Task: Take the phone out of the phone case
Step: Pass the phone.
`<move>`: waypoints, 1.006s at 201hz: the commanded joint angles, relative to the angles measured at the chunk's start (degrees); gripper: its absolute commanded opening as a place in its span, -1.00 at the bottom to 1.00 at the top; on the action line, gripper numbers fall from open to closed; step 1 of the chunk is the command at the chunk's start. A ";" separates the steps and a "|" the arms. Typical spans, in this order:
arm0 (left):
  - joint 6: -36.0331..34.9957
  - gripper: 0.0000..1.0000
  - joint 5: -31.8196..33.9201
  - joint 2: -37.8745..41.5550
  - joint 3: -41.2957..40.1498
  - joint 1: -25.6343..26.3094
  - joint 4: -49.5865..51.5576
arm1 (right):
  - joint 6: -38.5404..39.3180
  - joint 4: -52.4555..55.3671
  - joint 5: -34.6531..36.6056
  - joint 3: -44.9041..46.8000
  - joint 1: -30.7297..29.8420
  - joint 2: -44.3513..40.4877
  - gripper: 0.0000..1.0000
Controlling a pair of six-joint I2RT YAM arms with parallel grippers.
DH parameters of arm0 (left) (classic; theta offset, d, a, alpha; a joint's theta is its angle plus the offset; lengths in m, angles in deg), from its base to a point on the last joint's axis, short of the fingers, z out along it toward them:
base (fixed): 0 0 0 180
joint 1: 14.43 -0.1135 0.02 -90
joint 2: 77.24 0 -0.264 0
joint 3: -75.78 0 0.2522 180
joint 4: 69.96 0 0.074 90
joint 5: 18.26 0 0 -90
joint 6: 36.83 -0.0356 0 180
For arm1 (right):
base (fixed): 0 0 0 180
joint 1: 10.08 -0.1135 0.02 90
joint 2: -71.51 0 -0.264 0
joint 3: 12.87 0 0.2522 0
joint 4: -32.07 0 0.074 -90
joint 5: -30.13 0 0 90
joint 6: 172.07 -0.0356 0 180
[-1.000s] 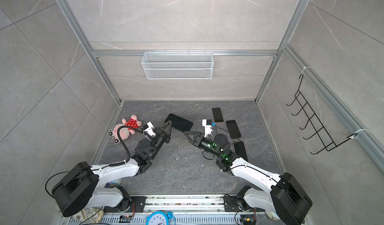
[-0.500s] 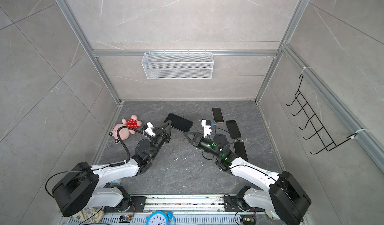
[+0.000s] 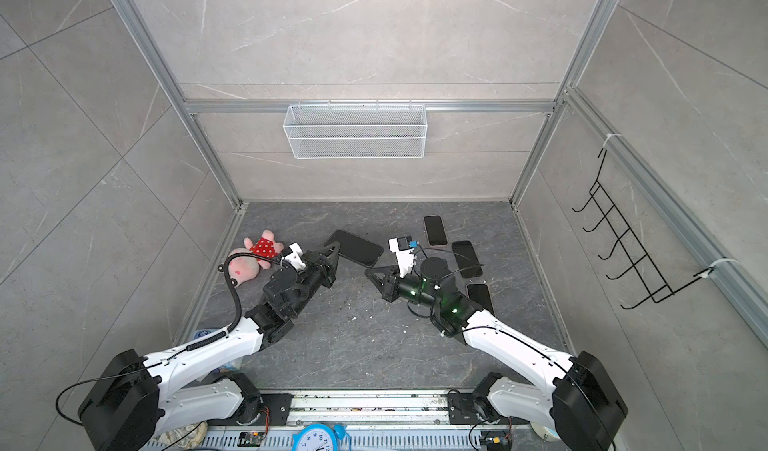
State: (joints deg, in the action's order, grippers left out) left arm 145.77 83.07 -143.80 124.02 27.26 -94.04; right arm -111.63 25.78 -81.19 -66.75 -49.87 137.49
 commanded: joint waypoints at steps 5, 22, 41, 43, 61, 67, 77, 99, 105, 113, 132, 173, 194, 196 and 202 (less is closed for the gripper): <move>-0.12 -1.00 -5.70 1.00 3.76 0.24 3.48 | 18.55 8.46 5.47 -3.75 -0.11 -0.58 -1.00; 0.56 -1.00 -5.86 0.13 3.49 0.19 1.36 | 20.50 10.04 7.34 -5.76 -0.11 -0.32 -1.00; -0.04 -1.00 -5.38 0.34 3.31 -0.33 1.24 | 20.45 11.76 6.27 -5.77 -0.11 -1.88 -0.96; -0.05 -1.00 -5.36 0.42 3.20 -0.43 1.05 | 20.43 12.02 5.98 -5.57 -0.09 -2.14 -0.93; 0.08 -1.00 -6.13 1.03 2.17 -1.96 -1.17 | 19.17 13.11 4.59 -2.18 -0.09 -6.07 -0.60; -0.06 -1.00 -6.72 1.18 1.97 -2.69 -1.77 | 18.75 13.82 4.59 -0.78 -0.11 -7.77 -0.44; -0.46 -1.00 -7.65 1.43 1.65 -3.63 -2.63 | 18.20 15.96 4.70 0.76 -0.10 -10.24 -0.21; -2.38 -1.00 -6.38 1.86 0.20 -3.96 -6.27 | 12.24 19.35 5.76 2.20 0.06 -14.36 0.28; -2.42 -1.00 -5.97 1.48 -0.48 -3.94 -8.34 | 8.93 17.29 4.48 2.99 0.04 -14.87 0.39; -2.91 -1.00 -5.46 0.54 -1.20 -3.93 -11.86 | 4.19 13.49 2.57 3.94 0.06 -15.02 0.47; -3.04 -1.00 -5.60 -1.37 -1.09 -3.90 -15.15 | -7.48 3.48 0.29 5.16 -0.01 -13.05 0.60; -2.75 -1.00 -5.49 -2.14 -1.71 -3.68 -17.82 | -25.42 -14.87 -2.39 5.64 -0.02 -3.35 0.63; -2.86 -1.00 -5.00 -1.30 -2.29 -3.60 -17.51 | -28.94 -18.26 -2.01 4.89 -0.08 -0.04 0.57; -2.84 -1.00 -4.98 -1.20 -2.37 -3.58 -17.46 | -29.03 -18.40 -1.91 4.83 -0.10 0.25 0.55; -2.85 -1.00 -4.93 -1.04 -2.48 -3.60 -17.51 | -29.50 -18.93 -1.72 4.74 -0.06 0.82 0.52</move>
State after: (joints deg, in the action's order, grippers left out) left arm 144.42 77.54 -147.12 121.51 23.46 -103.55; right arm -132.61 16.80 -81.98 -61.87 -49.91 136.35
